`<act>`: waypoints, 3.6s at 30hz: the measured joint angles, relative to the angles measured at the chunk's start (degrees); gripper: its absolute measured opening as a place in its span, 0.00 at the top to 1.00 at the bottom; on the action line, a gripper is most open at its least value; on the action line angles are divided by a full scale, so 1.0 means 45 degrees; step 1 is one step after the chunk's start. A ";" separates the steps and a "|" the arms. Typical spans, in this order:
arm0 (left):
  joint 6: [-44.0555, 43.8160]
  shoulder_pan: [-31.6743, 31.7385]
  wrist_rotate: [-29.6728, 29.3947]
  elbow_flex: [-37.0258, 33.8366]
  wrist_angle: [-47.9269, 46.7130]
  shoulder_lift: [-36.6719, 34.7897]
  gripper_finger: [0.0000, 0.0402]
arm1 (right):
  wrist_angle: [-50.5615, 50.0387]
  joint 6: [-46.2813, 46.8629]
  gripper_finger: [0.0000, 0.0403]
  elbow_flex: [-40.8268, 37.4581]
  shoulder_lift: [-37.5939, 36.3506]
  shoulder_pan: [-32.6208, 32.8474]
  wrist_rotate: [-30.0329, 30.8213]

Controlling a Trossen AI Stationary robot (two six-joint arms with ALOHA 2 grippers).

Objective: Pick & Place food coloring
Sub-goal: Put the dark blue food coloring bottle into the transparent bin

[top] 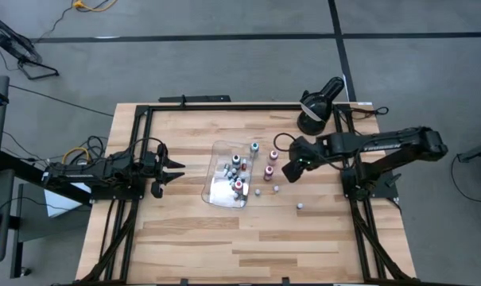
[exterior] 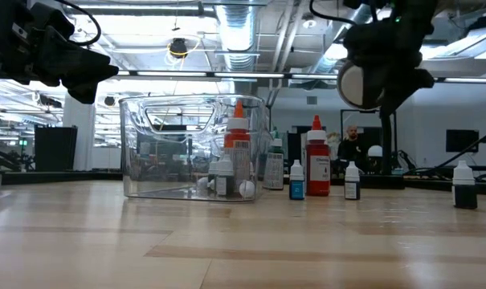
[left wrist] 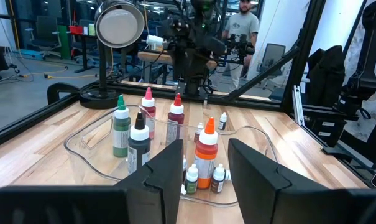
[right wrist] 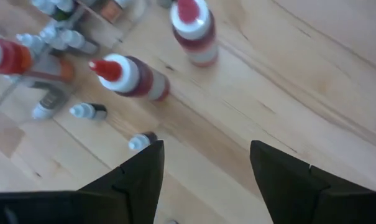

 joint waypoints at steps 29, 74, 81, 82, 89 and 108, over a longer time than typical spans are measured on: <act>0.0001 0.0001 0.0001 0.0000 0.0001 0.0000 0.71 | 0.1591 -0.5802 0.43 -0.0099 0.0024 0.0293 -0.0410; -0.0001 0.0001 -0.0004 -0.0001 0.0001 0.0004 0.71 | 0.2439 0.1860 0.43 -0.1723 0.3490 0.4116 -0.2727; 0.0002 0.0001 -0.0003 -0.0001 0.0001 0.0004 0.71 | 0.2529 0.1863 0.47 -0.1721 0.4085 0.4396 -0.2864; 0.0002 0.0001 0.0001 0.0003 0.0001 0.0003 0.71 | 0.2561 0.1865 0.49 -0.1721 0.4128 0.4396 -0.2871; -0.0002 -0.0003 0.0001 -0.0001 -0.0003 0.0004 0.71 | 0.2595 0.1865 0.72 -0.1721 0.4134 0.4268 -0.2705; -0.0002 0.0001 0.0001 -0.0001 -0.0003 0.0004 0.71 | 0.2867 -0.1714 0.87 -0.0230 0.4124 0.2652 -0.3696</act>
